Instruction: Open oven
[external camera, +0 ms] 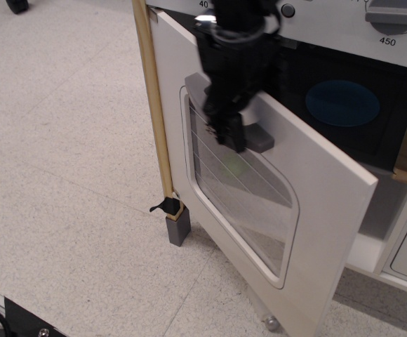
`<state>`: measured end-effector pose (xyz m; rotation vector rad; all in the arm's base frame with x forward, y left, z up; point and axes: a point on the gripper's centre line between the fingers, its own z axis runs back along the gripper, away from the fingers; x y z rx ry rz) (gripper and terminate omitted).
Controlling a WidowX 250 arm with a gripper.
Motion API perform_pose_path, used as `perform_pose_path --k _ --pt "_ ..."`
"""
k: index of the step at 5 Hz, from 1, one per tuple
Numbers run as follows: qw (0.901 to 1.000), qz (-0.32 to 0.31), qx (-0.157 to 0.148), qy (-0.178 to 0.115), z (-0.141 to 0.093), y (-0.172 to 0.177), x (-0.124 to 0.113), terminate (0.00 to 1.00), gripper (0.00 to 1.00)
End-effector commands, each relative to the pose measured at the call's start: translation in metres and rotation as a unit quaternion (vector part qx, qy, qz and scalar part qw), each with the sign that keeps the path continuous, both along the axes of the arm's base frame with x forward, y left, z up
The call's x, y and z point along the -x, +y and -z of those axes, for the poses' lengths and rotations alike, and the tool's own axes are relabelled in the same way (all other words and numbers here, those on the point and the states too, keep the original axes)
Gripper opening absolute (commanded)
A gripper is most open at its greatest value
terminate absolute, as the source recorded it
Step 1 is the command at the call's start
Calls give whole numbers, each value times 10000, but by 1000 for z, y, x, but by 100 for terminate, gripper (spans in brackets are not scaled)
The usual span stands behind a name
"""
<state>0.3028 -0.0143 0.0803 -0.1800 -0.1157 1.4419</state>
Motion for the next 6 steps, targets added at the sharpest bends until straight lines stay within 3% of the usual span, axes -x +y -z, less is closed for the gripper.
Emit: perform_pose_path --k 1,2,3,4,5,6 --pt "9992 291 -48 280 -9 61 18 0 100" --pt "9900 1317 -247 431 -7 88 32 0 100" --pt "9786 1944 -636 207 -9 114 41 0 100" --pt "9525 2849 -1006 371 -8 133 47 0 100" --pt "9298 3493 -994 605 -11 156 50 0 100" --pt "9165 3778 -1096 724 -10 173 48 0 100"
